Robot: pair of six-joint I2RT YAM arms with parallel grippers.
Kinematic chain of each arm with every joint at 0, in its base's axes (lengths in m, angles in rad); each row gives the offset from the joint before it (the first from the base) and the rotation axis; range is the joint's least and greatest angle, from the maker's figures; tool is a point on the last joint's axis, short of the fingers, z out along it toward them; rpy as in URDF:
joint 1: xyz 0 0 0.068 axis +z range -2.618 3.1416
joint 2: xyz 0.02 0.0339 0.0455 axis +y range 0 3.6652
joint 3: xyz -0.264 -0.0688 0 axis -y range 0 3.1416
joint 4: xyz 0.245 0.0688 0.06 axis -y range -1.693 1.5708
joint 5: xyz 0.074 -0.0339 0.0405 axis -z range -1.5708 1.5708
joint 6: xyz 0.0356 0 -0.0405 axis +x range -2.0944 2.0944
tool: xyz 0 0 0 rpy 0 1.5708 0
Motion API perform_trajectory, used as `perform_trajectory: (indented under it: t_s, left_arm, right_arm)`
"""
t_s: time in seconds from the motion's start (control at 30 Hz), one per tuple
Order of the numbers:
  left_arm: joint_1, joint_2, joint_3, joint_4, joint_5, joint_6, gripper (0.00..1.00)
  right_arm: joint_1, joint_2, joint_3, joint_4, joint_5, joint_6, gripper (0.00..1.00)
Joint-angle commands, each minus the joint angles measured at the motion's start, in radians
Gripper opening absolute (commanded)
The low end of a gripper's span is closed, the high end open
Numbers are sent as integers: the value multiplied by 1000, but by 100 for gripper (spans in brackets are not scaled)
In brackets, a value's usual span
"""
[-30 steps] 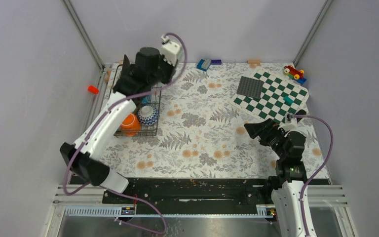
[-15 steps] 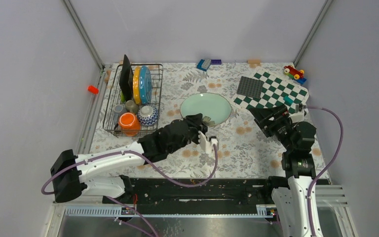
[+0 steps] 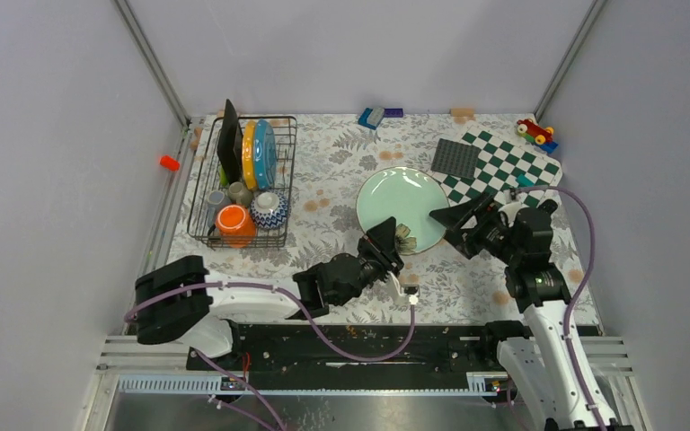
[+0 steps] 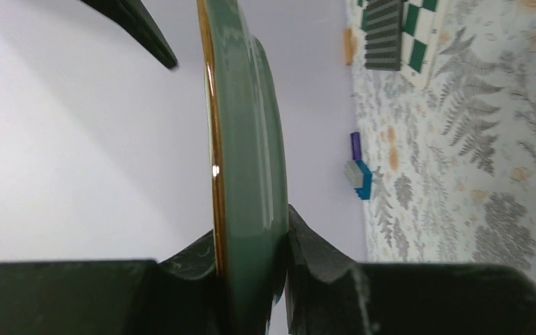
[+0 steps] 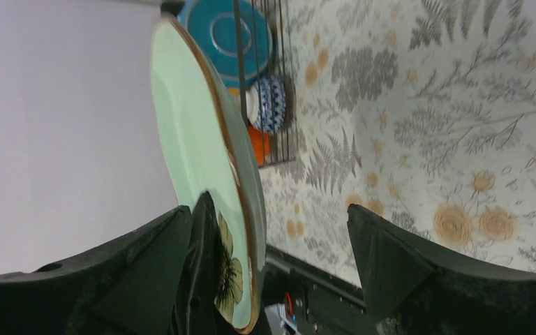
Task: Unload the mixed dishes from the dish rack
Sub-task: Pick up the plate from the dish rack.
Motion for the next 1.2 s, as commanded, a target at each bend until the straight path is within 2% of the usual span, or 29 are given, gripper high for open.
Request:
perform_trajectory:
  t_s: [0.0, 0.2, 0.3, 0.33, 0.37, 0.4, 0.47, 0.53, 0.57, 0.67, 0.73, 0.8, 0.87, 0.93, 1.0, 1.07, 1.13, 1.17]
  left_arm:
    - [-4, 68, 14, 506, -73, 141, 0]
    - [-4, 165, 17, 616, -94, 189, 0]
    - [-4, 153, 15, 595, -102, 158, 0]
    - [-4, 143, 16, 571, -105, 138, 0]
    - [-4, 129, 18, 531, -105, 107, 4]
    - [-4, 112, 19, 494, -104, 91, 16]
    - [-4, 68, 20, 406, -98, 27, 55]
    - [-6, 17, 26, 285, -91, -42, 88]
    - [-7, -14, 33, 214, -84, -84, 97]
    - [-9, -118, 83, -77, -35, -257, 99]
    - [-7, -194, 144, -353, 46, -382, 99]
    - [-5, -264, 216, -608, 162, -495, 99]
    - [0, -333, 280, -839, 335, -543, 99]
    - [0, -388, 306, -955, 459, -568, 99]
    - [2, -447, 286, -956, 514, -586, 99]
    - [2, -510, 253, -874, 533, -633, 99]
    - [2, -564, 204, -670, 475, -740, 99]
    - [3, -582, 180, -528, 389, -820, 99]
  right_arm:
    - [90, 57, 31, -5, 3, -39, 82]
    - [122, 76, 7, 57, 21, -35, 40]
    - [122, 53, 0, 58, 45, -37, 17]
    - [122, 48, -4, 63, 50, -34, 5]
    - [122, 41, -7, 68, 57, -27, 0]
    - [123, 36, -11, 72, 62, -25, 0]
    - [122, 28, -14, 80, 72, -21, 0]
    - [122, 18, -22, 102, 78, -14, 0]
    - [122, 13, -24, 110, 82, -14, 0]
    - [121, -15, -26, 112, 128, -11, 0]
    - [120, -38, -33, 128, 170, -3, 0]
    - [120, -67, -44, 146, 201, 4, 0]
    - [118, -82, -48, 145, 226, 4, 0]
    - [115, -89, -53, 145, 241, 11, 0]
    - [112, -91, -61, 141, 254, 12, 0]
    - [111, -88, -69, 121, 270, 3, 0]
    - [111, -83, -85, 98, 287, -12, 0]
    - [111, -82, -101, 95, 298, -21, 0]
